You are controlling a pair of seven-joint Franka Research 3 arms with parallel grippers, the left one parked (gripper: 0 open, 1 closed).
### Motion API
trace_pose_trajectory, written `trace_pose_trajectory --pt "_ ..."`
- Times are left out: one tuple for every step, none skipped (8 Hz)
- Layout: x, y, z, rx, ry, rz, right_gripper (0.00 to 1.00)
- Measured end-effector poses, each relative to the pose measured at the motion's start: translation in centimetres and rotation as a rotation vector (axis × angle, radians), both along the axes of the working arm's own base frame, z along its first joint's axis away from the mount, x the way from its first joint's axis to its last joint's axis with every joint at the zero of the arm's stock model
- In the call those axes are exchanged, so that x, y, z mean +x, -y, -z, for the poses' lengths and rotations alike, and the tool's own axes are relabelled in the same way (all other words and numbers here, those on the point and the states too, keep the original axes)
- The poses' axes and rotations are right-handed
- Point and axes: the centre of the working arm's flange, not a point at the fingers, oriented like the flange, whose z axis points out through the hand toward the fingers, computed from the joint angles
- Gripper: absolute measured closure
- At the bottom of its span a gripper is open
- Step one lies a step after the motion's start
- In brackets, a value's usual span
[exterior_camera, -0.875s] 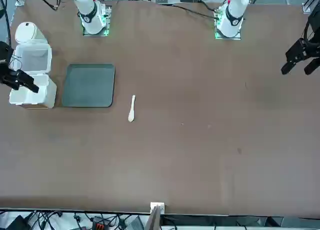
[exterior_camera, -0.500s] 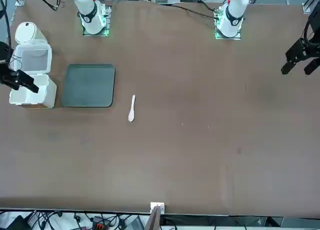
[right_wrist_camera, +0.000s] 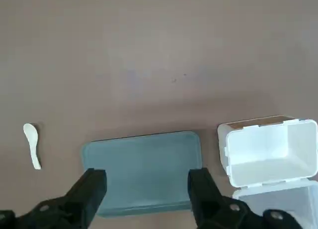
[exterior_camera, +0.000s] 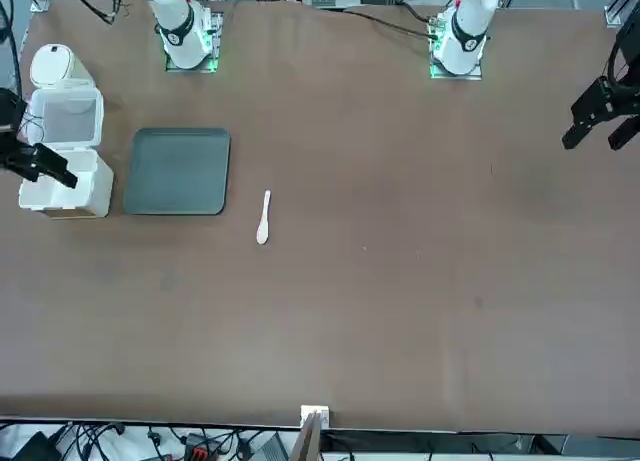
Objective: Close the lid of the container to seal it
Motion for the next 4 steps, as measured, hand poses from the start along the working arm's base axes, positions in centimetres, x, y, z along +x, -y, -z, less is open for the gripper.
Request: trace_pose_trajectory --pt "-0.1 0.0 1.5 0.002 -0.031 0.002 0.00" --pt "-0.4 -0.1 3.3 0.004 -0.064 0.004 0.00" --pt "-0.7 -0.1 5.0 0.006 -0.090 0.005 0.00" --pt "-1.2 -0.1 6.7 0.007 -0.109 0.006 0.00"
